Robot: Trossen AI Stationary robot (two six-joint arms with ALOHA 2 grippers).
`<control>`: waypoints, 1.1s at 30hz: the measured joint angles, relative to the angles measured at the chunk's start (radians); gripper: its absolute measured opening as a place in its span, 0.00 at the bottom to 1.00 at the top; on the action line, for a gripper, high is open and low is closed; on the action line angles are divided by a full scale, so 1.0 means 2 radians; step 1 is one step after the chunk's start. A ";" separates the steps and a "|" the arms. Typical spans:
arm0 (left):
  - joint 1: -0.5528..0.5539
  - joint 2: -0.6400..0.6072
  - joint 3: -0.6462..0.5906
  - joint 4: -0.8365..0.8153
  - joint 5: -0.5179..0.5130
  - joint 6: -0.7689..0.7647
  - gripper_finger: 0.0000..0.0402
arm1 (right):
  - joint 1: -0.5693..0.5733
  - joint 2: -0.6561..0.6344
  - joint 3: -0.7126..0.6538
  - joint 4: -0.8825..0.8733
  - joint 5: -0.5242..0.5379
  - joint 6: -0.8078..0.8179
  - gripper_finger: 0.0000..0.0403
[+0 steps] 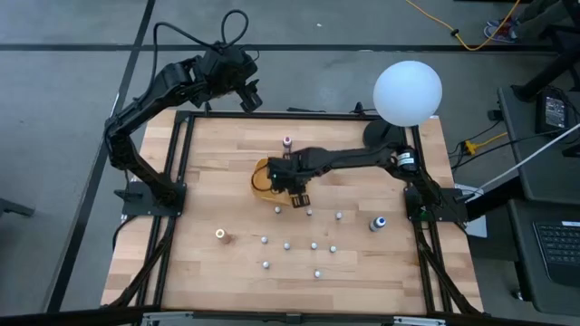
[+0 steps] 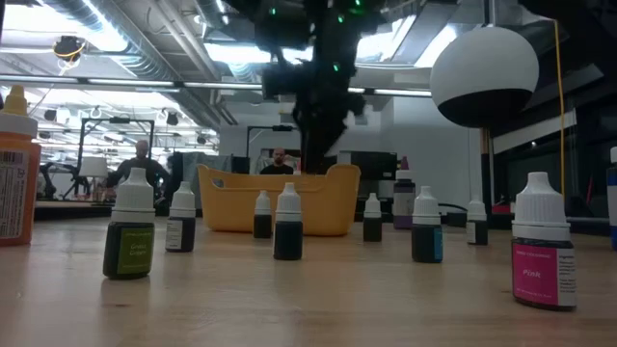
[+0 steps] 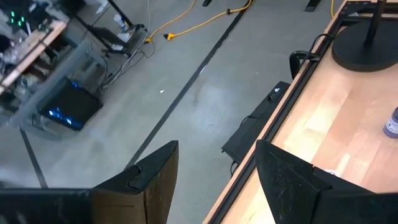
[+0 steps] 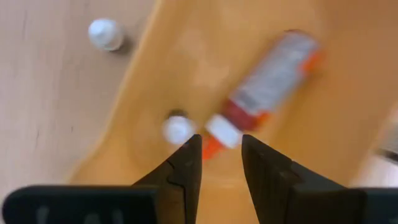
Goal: Pick & Place food coloring
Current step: Adjust the large orange food coloring bottle in the yellow bin
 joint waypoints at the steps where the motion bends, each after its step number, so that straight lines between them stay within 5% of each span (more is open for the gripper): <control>1: -0.003 -0.001 0.000 0.000 -0.001 0.008 0.52 | -0.005 0.000 0.015 -0.008 0.000 0.000 0.29; 7: -0.024 -0.003 0.000 -0.003 0.001 0.040 0.52 | -0.044 -0.003 0.107 -0.068 0.000 0.036 0.29; 11: -0.024 -0.002 -0.001 -0.037 0.067 0.038 0.52 | -0.076 -0.040 0.100 -0.080 0.000 0.080 0.29; 17: -0.028 0.001 -0.085 -0.079 0.147 0.086 0.52 | -0.113 -0.161 -0.051 0.004 0.000 0.109 0.29; 23: -0.050 0.001 -0.219 -0.032 0.209 0.186 0.52 | -0.103 -0.315 -0.240 0.162 0.014 0.096 0.29; 33: -0.117 0.010 -0.342 0.104 0.212 0.244 0.52 | -0.090 -0.474 -0.372 0.297 0.086 0.090 0.29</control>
